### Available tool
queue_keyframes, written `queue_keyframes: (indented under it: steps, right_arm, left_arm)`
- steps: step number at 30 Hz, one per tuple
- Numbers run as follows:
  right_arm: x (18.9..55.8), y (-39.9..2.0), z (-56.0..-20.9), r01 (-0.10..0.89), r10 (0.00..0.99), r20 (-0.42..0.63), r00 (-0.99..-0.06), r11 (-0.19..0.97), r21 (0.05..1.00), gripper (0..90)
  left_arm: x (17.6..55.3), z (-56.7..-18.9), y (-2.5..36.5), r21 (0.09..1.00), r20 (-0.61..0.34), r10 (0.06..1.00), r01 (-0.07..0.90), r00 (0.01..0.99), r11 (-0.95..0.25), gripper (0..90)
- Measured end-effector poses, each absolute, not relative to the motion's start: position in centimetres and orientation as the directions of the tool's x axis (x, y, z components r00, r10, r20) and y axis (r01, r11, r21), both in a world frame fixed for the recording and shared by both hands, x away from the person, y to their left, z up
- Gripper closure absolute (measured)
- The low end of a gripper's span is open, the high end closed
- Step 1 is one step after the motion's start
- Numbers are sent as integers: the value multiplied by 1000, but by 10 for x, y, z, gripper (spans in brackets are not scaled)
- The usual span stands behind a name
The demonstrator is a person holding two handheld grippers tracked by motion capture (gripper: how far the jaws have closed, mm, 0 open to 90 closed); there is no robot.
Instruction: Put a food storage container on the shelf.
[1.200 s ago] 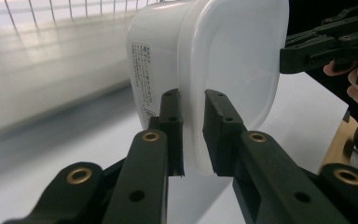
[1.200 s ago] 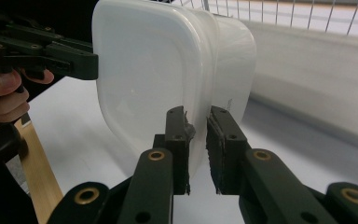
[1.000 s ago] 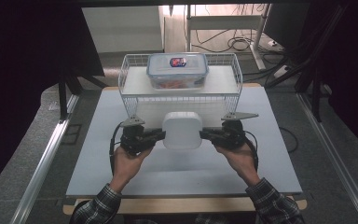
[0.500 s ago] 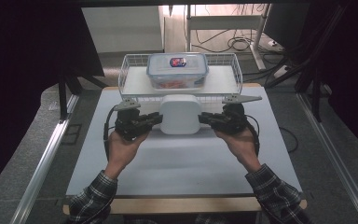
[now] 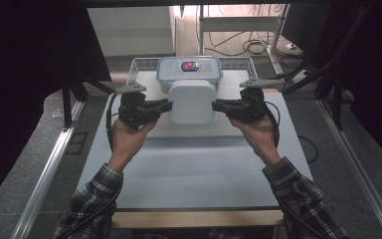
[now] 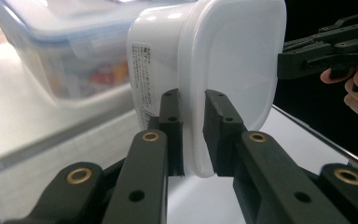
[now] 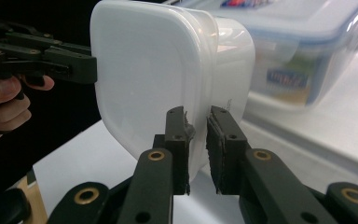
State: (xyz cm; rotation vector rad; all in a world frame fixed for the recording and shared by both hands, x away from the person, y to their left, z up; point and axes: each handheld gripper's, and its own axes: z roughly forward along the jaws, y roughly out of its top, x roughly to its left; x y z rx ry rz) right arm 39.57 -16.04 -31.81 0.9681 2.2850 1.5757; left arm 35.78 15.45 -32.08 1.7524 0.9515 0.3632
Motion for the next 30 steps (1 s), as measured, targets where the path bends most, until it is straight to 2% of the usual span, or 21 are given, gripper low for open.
queue_keyframes:
  steps: [18,30]
  right_arm:
    - [427,-150,-247,363,631,170,-757,189,913,784]
    - [462,-143,-236,419,647,225,-728,162,893,774]
  left_arm:
    - [397,-260,166,902,-237,736,425,634,-75,783]
    - [431,-255,171,882,-315,719,472,620,-21,775]
